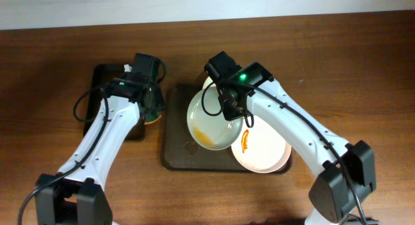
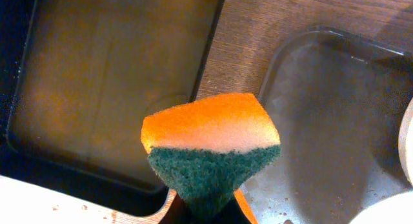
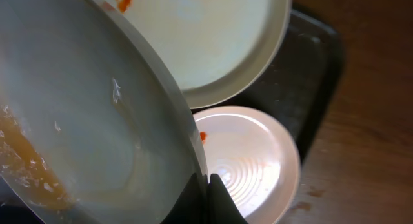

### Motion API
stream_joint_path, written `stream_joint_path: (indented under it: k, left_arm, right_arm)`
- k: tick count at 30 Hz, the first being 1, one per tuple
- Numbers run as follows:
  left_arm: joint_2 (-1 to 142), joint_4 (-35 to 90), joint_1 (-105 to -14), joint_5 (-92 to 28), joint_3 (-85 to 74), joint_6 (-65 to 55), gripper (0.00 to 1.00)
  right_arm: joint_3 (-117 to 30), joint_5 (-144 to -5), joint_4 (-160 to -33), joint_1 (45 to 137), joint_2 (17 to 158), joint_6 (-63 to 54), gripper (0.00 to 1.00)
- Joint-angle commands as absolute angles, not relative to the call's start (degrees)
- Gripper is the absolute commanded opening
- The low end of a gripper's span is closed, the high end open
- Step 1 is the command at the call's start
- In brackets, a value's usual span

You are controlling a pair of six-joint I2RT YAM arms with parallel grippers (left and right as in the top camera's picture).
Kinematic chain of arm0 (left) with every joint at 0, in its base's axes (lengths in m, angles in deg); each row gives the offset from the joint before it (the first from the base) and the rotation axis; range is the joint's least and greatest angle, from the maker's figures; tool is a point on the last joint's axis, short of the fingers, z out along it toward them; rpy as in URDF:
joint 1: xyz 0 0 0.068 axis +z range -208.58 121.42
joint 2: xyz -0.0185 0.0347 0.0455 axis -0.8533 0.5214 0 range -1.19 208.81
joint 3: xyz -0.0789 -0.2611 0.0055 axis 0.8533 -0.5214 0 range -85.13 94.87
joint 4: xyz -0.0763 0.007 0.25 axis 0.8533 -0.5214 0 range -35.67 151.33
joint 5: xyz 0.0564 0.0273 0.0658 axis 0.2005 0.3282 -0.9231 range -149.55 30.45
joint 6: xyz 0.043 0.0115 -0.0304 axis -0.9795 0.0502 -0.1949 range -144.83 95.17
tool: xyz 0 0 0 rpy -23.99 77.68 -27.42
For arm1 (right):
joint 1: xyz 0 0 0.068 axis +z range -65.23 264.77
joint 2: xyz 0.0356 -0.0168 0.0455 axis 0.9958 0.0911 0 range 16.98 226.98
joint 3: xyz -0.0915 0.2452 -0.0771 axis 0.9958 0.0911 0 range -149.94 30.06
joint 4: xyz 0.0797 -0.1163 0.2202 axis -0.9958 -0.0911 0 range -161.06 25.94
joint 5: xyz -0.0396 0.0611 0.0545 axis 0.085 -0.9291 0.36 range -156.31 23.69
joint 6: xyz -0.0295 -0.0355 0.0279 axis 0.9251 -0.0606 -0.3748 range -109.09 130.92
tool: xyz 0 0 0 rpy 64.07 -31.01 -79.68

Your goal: Clean dirty plates on tray and stack at the side

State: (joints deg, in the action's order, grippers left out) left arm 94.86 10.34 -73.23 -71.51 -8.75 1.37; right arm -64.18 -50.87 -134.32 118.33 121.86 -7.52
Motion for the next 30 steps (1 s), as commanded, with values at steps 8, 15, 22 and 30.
stream_joint_path:
  k: [8, 15, 22, 30]
  left_arm:
    - [94.6, 9.8, -70.5, -68.3, -9.1, 1.3, 0.00]
    - [94.6, 9.8, -70.5, -68.3, -9.1, 1.3, 0.00]
    - [94.6, 9.8, -70.5, -68.3, -9.1, 1.2, 0.00]
    - [94.6, 9.9, -70.5, -68.5, -9.1, 0.4, 0.00]
  right_arm:
    - [-65.6, -9.5, -137.0, 138.0, 119.4, -12.8, 0.04]
    - [-65.5, 1.6, -137.4, 144.0, 119.5, -13.6, 0.04]
    - [-65.6, -12.6, -137.4, 137.2, 119.4, -22.4, 0.04]
    - [-65.2, -72.9, -131.8, 98.9, 115.4, -12.8, 0.04]
